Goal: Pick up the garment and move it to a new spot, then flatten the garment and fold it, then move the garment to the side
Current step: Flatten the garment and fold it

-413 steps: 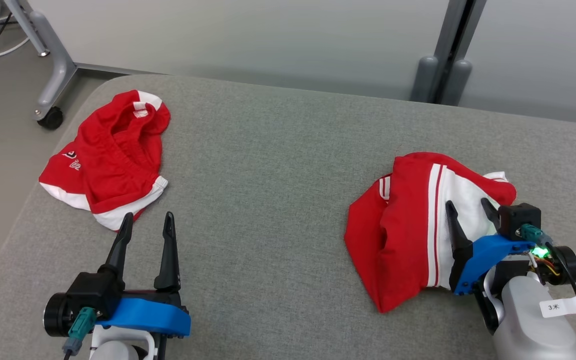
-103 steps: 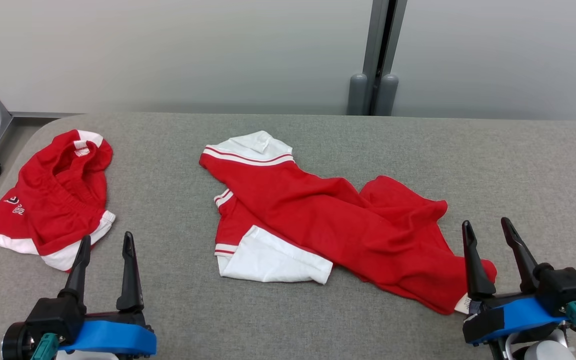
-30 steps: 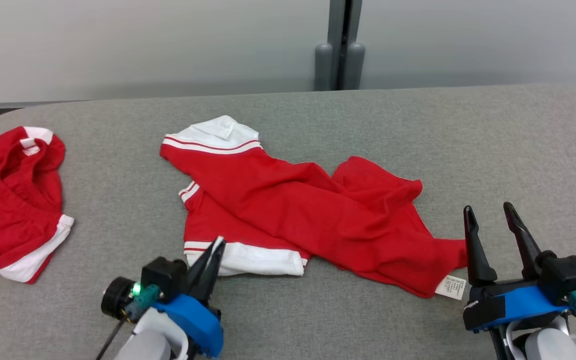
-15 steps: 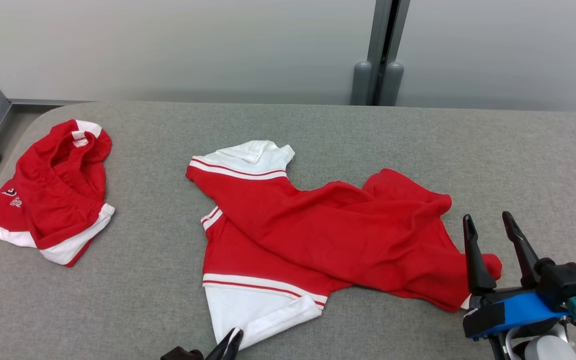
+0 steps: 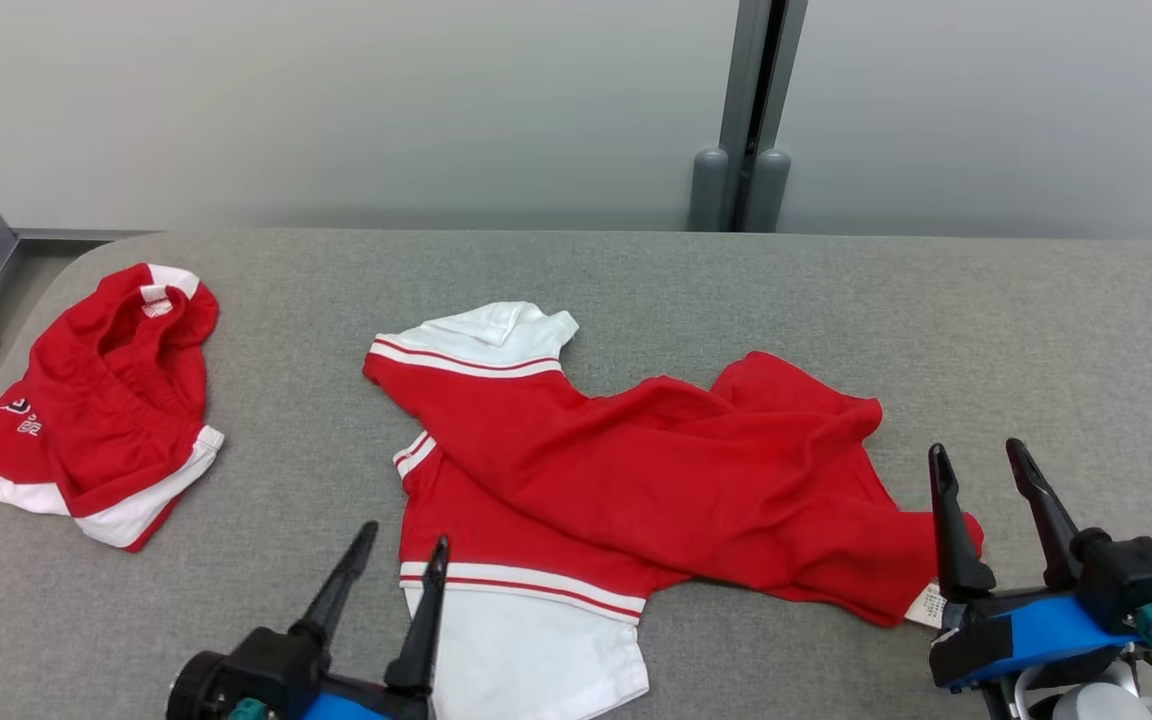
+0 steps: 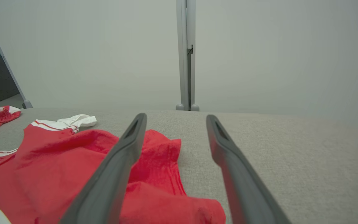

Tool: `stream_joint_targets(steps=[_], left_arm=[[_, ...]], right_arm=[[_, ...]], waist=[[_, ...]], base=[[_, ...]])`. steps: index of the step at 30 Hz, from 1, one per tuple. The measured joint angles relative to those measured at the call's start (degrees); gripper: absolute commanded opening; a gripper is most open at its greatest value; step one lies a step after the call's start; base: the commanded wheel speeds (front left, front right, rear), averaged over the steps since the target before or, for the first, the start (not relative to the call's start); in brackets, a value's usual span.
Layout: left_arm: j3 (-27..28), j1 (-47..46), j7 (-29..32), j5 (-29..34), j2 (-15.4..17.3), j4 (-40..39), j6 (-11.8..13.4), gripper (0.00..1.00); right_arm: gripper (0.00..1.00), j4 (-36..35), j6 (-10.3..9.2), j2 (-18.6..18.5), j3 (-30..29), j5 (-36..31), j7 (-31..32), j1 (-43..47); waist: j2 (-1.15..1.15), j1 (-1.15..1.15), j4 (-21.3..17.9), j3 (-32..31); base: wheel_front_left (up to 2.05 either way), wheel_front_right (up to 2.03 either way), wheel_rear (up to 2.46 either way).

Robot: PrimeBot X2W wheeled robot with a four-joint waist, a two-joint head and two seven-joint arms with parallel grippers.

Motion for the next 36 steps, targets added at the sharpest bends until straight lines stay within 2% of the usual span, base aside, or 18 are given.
stream_joint_targets(steps=[7, 18, 27, 32, 36], left_arm=[[11.5, 0.0, 0.0, 1.2, -2.0, -3.7, 1.9, 1.0], [22.0, 0.8, 0.0, 4.2, -4.0, -4.0, 1.3, 1.0], [24.4, 1.2, 0.0, 6.2, -5.8, -2.9, -0.2, 1.0], [24.6, -0.1, 0.0, 7.2, -6.6, -2.4, -1.1, 1.0], [24.2, -1.0, 0.0, 7.8, -7.2, -2.5, -1.4, 1.0]], right_arm=[[1.0, 0.1, 0.0, 0.0, -1.5, -0.6, 0.0, 0.4], [1.0, 1.5, 0.0, 0.0, -3.8, -1.8, 0.0, 1.7], [1.0, 2.5, 0.0, 0.0, -3.4, -2.9, 0.6, 1.4], [1.0, 2.0, 0.0, 0.0, 1.9, -5.9, 6.4, -8.0], [1.0, 3.8, 0.0, -1.5, 5.8, -6.8, 11.4, -15.8]], waist=[[0.0, 0.0, -2.0, -0.8], [0.0, 0.0, -3.3, -0.6], [0.0, 0.0, -2.6, -0.6], [0.0, 0.0, -1.7, 0.5], [0.0, 0.0, -0.7, 1.5]], base=[[0.0, 0.0, 0.0], [0.0, 0.0, 0.0], [0.0, 0.0, 0.0], [0.0, 0.0, 0.0], [0.0, 0.0, 0.0]])
